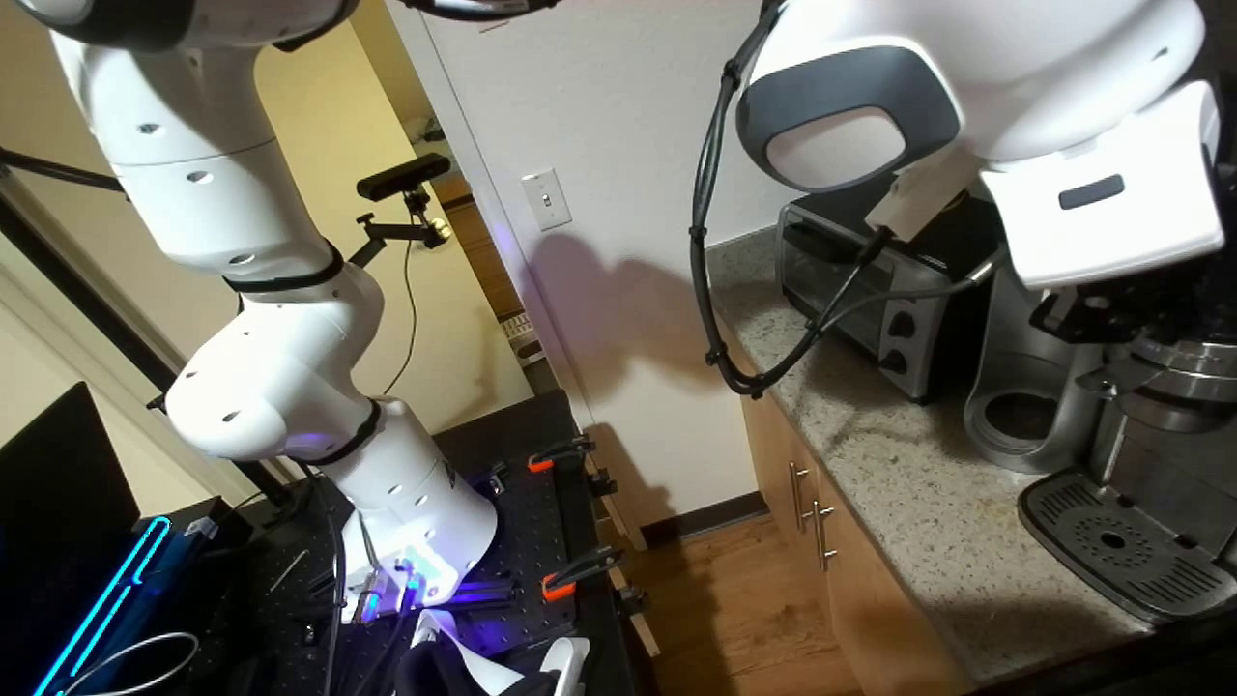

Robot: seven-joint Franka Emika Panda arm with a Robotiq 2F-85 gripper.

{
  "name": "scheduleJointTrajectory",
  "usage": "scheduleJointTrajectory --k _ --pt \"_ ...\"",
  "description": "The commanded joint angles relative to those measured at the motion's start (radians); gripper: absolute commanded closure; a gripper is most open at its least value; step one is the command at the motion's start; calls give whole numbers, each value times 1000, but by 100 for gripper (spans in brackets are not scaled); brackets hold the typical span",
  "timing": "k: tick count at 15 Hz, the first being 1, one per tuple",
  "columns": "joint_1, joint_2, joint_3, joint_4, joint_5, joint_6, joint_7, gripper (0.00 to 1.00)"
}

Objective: Open the top of the coffee machine

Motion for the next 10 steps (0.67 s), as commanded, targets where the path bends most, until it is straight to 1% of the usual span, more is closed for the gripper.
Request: scheduleJointTrajectory --k 1,2,3,4,5,6,7,9,10 --pt "-9 -13 11 11 36 -10 -31 92" --pt "-10 -14 11 10 37 -9 -33 93" --pt "-9 -15 11 11 36 -8 -32 91" --pt "-9 -16 11 13 36 -8 -32 91" --pt "-9 -16 12 15 36 -8 -33 88" --pt "-9 -16 12 17 36 -8 -34 89" --pt "-9 -17 12 19 37 -8 -35 68" --pt "-10 -18 12 20 36 -8 -35 57" --pt "-10 -18 11 20 36 -9 -36 49"
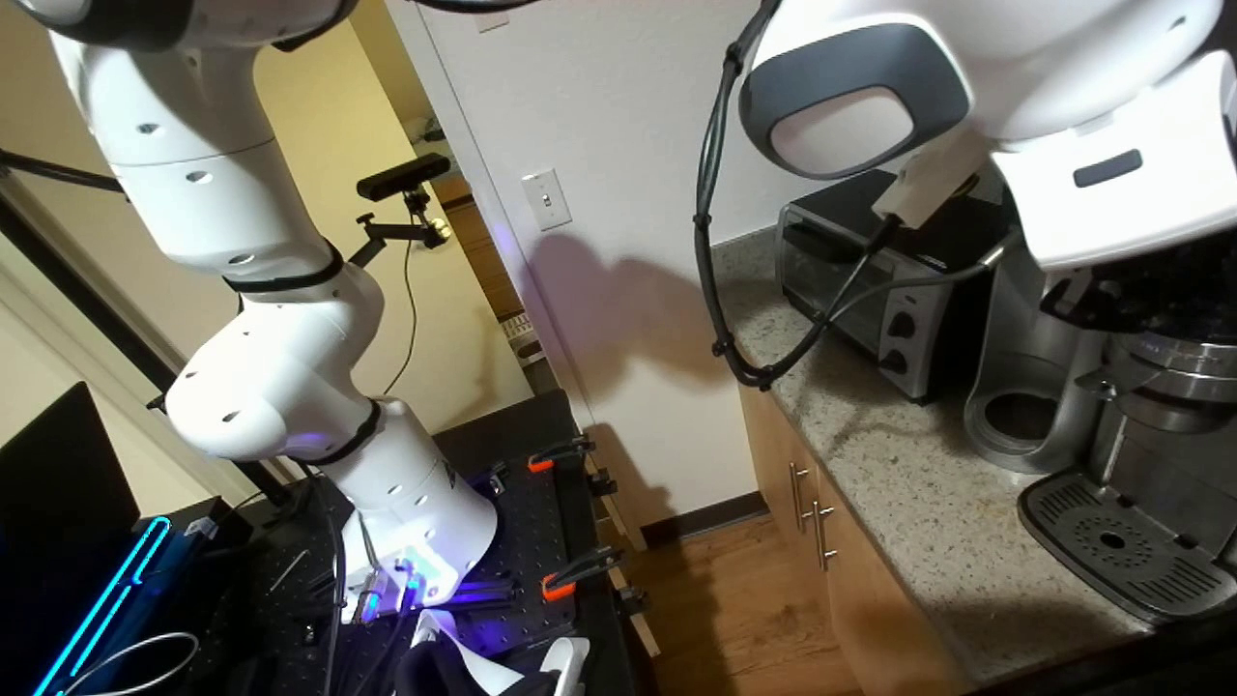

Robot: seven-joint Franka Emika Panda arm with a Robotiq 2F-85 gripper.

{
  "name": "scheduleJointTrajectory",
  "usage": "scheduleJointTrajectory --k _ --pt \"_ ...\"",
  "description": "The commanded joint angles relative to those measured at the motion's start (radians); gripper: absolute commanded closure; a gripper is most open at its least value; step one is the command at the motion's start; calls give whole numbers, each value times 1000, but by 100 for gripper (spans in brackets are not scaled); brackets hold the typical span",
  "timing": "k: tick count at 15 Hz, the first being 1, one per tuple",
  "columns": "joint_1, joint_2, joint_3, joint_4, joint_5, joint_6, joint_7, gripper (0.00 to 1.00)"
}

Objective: Open the top of the coffee machine

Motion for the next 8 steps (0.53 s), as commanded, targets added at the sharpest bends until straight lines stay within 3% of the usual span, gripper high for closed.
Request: scheduleJointTrajectory --k 1,4,6,8 --pt "-8 -14 9 2 32 -11 -30 42" --pt "-9 -12 7 2 30 -11 -28 18" --pt "-11 -7 11 5 37 -8 -35 11" --pt "-12 -2 13 9 40 -10 -39 11"
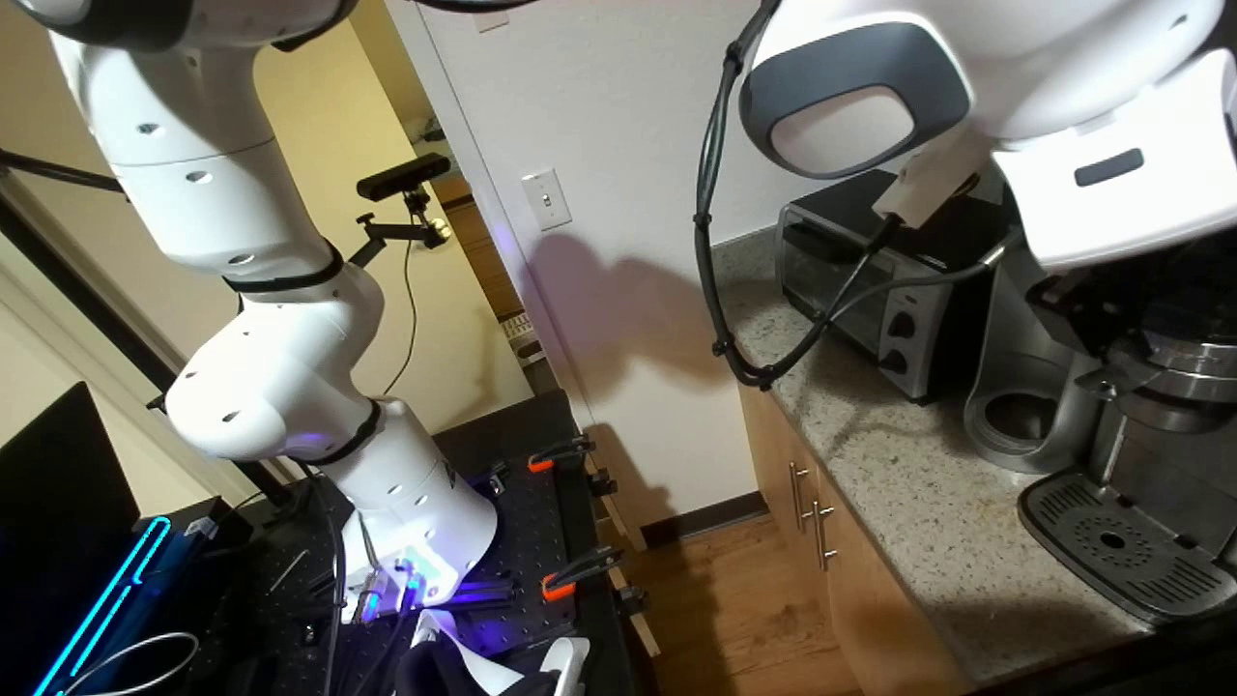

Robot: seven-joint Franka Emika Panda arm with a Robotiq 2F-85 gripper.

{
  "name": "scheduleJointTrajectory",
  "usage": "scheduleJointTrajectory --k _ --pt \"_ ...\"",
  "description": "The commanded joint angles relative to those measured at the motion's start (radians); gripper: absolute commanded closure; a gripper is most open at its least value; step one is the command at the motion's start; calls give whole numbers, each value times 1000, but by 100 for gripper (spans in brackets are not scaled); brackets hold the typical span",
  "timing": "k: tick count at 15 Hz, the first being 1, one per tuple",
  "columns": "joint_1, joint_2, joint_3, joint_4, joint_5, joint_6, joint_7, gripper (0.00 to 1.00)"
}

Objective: Open the top of the coffee machine

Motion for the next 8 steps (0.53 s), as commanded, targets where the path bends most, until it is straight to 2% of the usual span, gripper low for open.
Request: scheduleJointTrajectory --k 1,3,8 --pt "-11 2 14 8 41 -11 -43 16" --pt "-13 7 20 8 50 -4 -59 18" --pt "-10 15 27 8 102 1 -130 11"
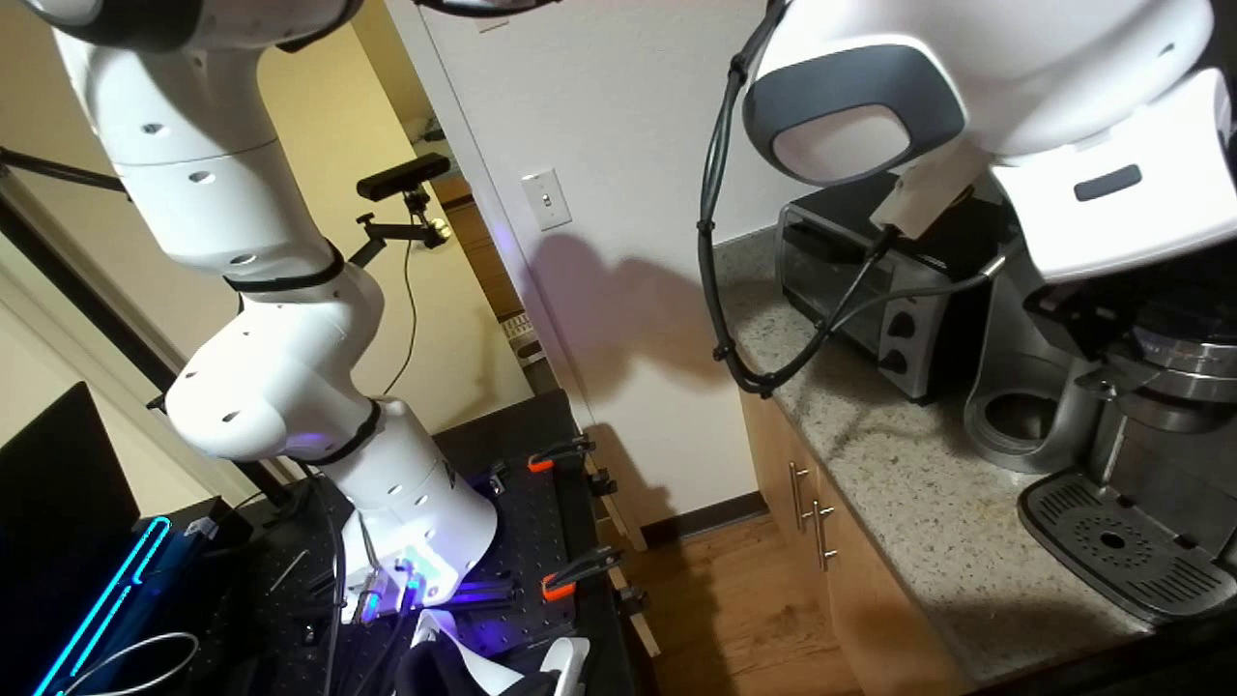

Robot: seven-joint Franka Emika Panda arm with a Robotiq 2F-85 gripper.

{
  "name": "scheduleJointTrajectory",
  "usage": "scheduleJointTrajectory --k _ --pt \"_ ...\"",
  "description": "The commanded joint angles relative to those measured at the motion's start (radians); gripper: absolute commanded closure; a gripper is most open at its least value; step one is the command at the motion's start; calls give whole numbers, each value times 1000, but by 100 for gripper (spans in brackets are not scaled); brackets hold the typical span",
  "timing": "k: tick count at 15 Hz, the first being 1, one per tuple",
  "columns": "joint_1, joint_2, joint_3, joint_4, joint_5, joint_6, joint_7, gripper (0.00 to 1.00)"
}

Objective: Open the top of the coffee machine

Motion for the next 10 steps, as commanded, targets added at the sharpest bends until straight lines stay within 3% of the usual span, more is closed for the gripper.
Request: scheduleJointTrajectory --k 1,10 --pt "-10 4 17 8 56 1 -62 12" --pt "-13 11 17 12 106 -5 -121 17"
